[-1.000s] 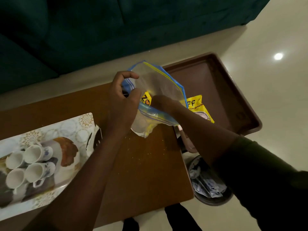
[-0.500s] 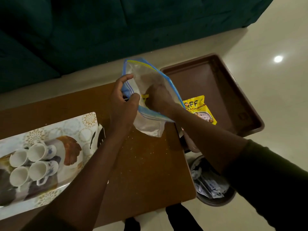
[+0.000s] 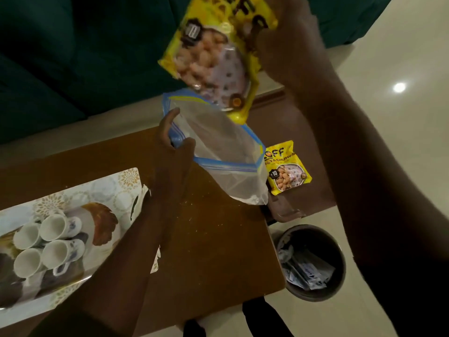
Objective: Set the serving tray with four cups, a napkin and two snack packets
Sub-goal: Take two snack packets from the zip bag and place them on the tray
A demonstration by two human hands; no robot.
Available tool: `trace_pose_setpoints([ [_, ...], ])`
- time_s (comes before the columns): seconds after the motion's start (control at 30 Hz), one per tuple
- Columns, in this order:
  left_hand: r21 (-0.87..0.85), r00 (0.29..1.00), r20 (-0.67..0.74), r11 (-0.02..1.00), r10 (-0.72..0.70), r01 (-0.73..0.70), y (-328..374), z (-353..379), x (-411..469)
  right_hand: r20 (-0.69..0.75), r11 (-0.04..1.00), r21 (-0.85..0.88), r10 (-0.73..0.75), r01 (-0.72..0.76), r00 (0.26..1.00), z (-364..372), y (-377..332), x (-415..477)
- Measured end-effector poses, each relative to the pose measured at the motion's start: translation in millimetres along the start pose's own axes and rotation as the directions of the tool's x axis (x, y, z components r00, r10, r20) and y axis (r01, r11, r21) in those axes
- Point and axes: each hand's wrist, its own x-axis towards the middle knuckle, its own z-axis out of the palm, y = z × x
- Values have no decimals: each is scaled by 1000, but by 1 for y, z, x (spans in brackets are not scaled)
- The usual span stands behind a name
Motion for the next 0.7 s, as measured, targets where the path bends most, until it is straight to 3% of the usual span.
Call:
trace_pose_setpoints([
  [0.17, 0, 994, -109, 1000, -26, 26, -7, -5, 8, 157, 948, -295, 175, -123, 972, -30, 77, 19],
  [0.3, -15, 996, -87, 1000, 13, -15, -13, -4, 11, 304, 870, -474, 310, -140, 901, -42, 147, 12],
  [0.4, -3, 997, -57, 999, 43, -44, -15, -2, 11, 492, 745, -666, 458, -18, 741, -41, 198, 5],
  [0.47, 15, 997, -47, 998, 58, -57, -13, 2, 9, 534, 655, -753, 556, 59, 637, -39, 227, 1],
  [0.53, 7, 997, -47, 998, 65, -65, -11, 7, 8, 553, 632, -771, 598, 84, 580, -37, 248, -2],
  [0.6, -15, 996, -37, 997, 76, -76, -10, 13, 9, 558, 637, -766, 588, 90, 586, -38, 264, -4],
  [0.7, -48, 997, -25, 996, 70, -71, -8, 20, 10, 505, 680, -733, 515, 28, 693, -35, 284, -7],
])
